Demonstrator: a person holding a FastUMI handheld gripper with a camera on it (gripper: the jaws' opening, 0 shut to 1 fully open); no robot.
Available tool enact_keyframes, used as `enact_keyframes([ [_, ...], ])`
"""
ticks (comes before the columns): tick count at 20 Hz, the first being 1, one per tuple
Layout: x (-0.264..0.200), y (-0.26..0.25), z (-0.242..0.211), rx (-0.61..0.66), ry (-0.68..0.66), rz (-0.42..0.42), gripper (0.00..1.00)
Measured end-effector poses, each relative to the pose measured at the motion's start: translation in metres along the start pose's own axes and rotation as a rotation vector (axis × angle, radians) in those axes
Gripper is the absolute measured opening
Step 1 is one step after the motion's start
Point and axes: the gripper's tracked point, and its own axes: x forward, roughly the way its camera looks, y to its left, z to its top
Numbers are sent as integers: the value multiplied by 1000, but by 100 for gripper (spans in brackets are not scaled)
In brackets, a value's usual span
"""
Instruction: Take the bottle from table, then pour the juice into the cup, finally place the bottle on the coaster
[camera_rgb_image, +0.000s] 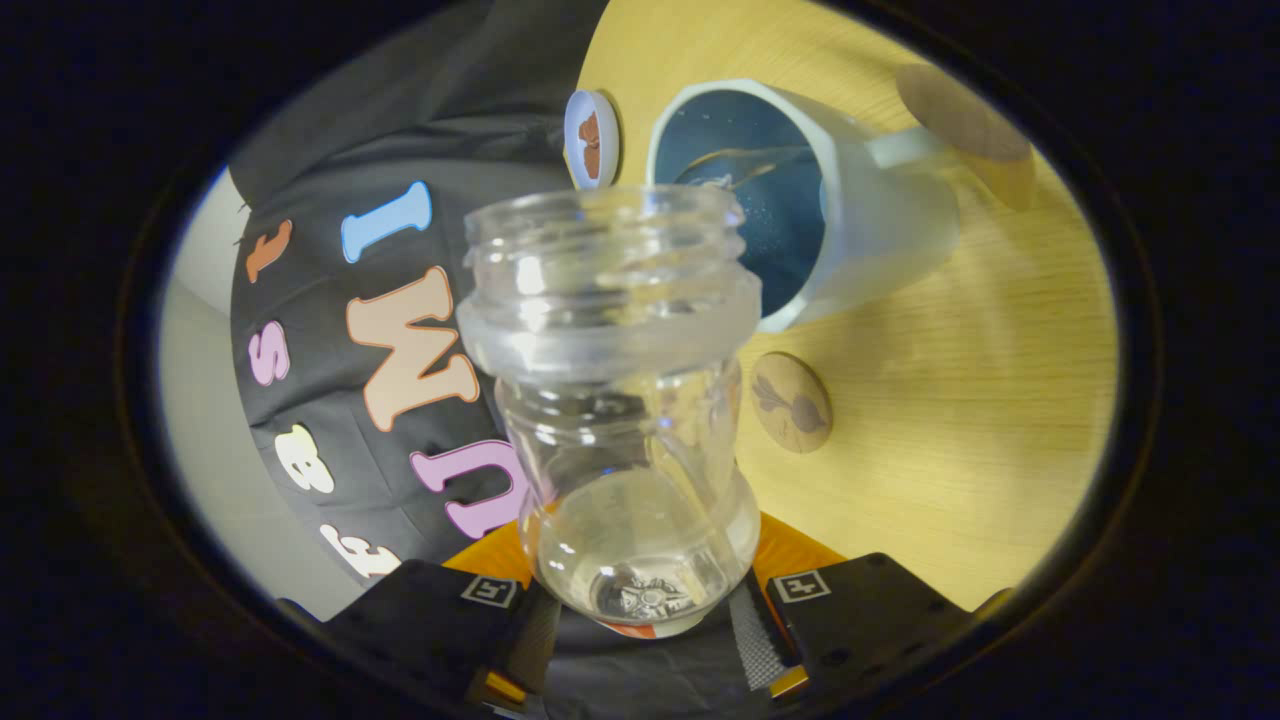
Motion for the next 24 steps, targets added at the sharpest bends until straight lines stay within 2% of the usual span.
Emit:
enact_keyframes([
  [17, 4, -9, -4, 80, 58, -120, 77],
  [24, 2, -8, -7, 115, 73, -141, 77],
])
